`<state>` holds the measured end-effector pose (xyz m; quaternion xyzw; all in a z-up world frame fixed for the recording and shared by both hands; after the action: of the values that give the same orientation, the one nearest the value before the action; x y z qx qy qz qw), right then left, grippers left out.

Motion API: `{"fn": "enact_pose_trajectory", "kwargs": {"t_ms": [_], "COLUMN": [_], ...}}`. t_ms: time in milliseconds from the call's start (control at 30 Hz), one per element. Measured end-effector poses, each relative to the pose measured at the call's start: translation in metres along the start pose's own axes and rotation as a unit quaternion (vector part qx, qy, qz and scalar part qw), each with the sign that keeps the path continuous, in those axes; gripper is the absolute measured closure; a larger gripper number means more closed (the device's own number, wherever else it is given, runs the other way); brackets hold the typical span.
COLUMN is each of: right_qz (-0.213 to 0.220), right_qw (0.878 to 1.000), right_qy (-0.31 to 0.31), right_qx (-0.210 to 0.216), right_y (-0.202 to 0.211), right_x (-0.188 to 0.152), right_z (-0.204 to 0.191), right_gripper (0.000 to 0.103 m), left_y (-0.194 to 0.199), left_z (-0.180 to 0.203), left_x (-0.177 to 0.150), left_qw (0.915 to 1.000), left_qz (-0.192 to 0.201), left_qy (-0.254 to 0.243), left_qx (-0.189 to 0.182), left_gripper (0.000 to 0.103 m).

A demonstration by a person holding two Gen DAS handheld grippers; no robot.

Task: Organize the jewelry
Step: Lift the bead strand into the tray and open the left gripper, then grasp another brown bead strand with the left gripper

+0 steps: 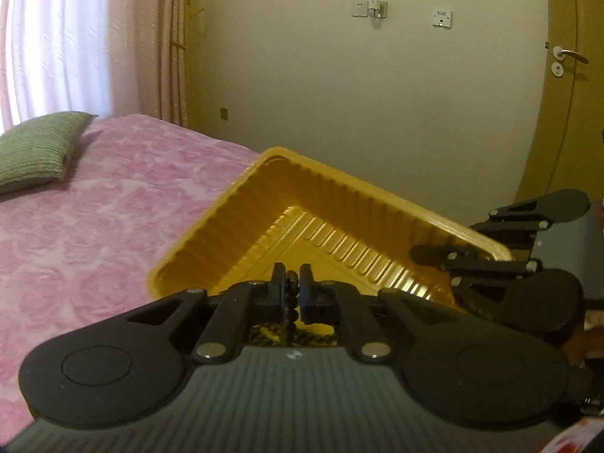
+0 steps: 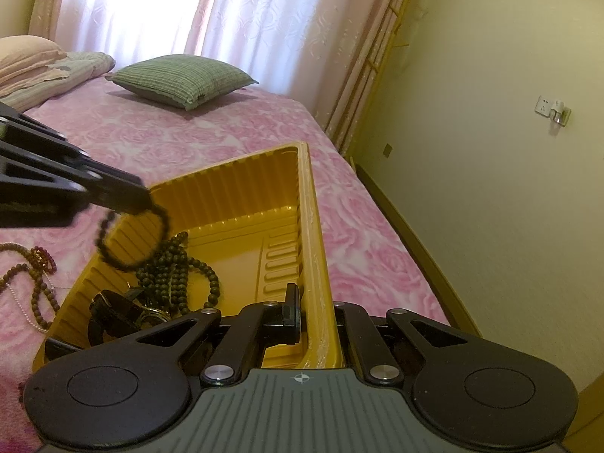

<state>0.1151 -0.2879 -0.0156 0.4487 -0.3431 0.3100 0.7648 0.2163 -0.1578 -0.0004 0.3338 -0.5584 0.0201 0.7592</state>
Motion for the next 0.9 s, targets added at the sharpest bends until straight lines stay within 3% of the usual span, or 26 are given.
{"fn": "enact_pose_trajectory", "kwargs": {"t_ms": [100, 167, 333, 567, 900], "right_qz": [-0.001, -0.002, -0.002, -0.001, -0.001], "right_qw": [1.000, 1.000, 1.000, 1.000, 1.000], "right_qy": [0.000, -0.001, -0.003, -0.001, 0.001], "right_qx": [0.001, 0.000, 0.001, 0.000, -0.001], "right_y": [0.000, -0.001, -0.002, -0.002, -0.003], "right_x": [-0.001, -0.001, -0.001, -0.002, -0.001], "right_z": [0.000, 0.000, 0.000, 0.000, -0.001], "right_gripper": [0.100, 0.100, 0.100, 0.100, 0.099], "left_y": [-0.003, 0.001, 0.036, 0.101, 0.154], "left_z": [0.000, -0.004, -0.029, -0.087, -0.128], "left_x": [0.000, -0.001, -0.012, -0.058, -0.122], "left_qw": [1.0000, 0.9999, 0.9984, 0.9879, 0.9702], "left_qz": [0.003, 0.006, 0.017, 0.003, -0.034], "left_qy": [0.001, 0.003, 0.018, 0.063, 0.112], "left_qx": [-0.002, 0.008, 0.050, 0.142, 0.212], "left_gripper": [0.090, 0.078, 0.074, 0.073, 0.073]}}
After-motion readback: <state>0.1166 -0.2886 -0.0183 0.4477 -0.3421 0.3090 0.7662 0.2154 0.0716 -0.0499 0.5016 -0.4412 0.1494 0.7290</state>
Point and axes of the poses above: each gripper's, at about its wrist camera, not at the fingertips, and y roughly against the way its jaws point, z to its right, x to its top, the point moved 4 cm from there along -y, roughly the way its jaws point, and after that the axes turned 12 degrees about -x, right-handed, at the moved point
